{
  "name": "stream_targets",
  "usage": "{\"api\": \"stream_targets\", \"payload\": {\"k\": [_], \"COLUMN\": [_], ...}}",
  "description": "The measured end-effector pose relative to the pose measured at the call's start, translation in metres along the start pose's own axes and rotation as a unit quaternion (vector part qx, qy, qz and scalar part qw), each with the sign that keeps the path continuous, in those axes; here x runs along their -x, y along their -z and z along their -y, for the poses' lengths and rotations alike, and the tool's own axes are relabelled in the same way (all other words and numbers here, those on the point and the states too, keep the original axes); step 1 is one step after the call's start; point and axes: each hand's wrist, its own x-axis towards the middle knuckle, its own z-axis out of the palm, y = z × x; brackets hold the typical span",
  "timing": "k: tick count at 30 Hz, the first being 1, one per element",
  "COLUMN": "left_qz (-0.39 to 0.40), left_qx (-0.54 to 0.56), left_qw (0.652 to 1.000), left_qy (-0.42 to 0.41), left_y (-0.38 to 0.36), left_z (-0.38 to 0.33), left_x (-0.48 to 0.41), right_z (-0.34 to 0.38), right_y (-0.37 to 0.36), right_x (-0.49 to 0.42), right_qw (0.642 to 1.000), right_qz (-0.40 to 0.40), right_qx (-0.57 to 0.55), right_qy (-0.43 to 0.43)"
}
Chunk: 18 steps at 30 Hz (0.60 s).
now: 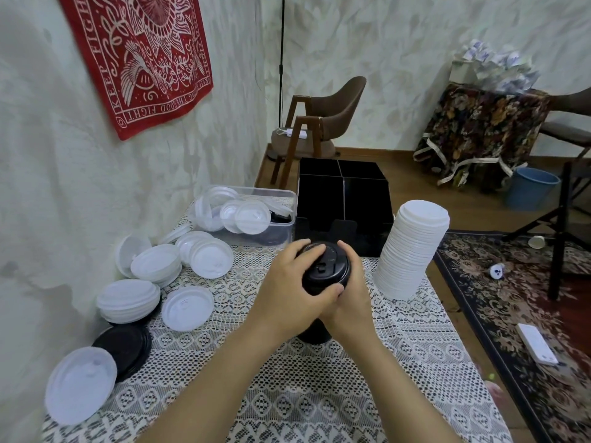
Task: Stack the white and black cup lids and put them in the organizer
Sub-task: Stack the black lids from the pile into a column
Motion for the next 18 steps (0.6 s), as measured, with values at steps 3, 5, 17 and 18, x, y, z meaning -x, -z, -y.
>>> {"api": "stream_targets", "payload": {"k": [3,5,17,18], "left_qz": [0.009,0.015,0.031,0.031], "left_qx": [-0.006,-0.008,-0.017,-0.018], "left_qw": [1.0,1.0,0.999,0.999], "left_qy": [0.011,0.017,0.01,0.01], "left_y": [-0.0031,-0.0039,-0.0091,-0.0097], "left_z": [0.0018,0.0029,0.0042,0.0042], "left_x": [-0.0002,-0.0008,0.0027,0.0027], "right_z": [0.0009,-0.0012,-0.0032,-0.0033], "right_y": [-0.0005,-0.0009,0.002,0.0023], "right_x": [-0.0006,-0.0009,-0.0006,-0.0009], "right_qw": [1.0,1.0,0.999,0.999], "right_qz": [0.002,0.002,-0.003,-0.005], "right_qx": [-0.007,-0.006,0.0,0.011], "right_qy": [-0.011,-0.012,0.035,0.047]}}
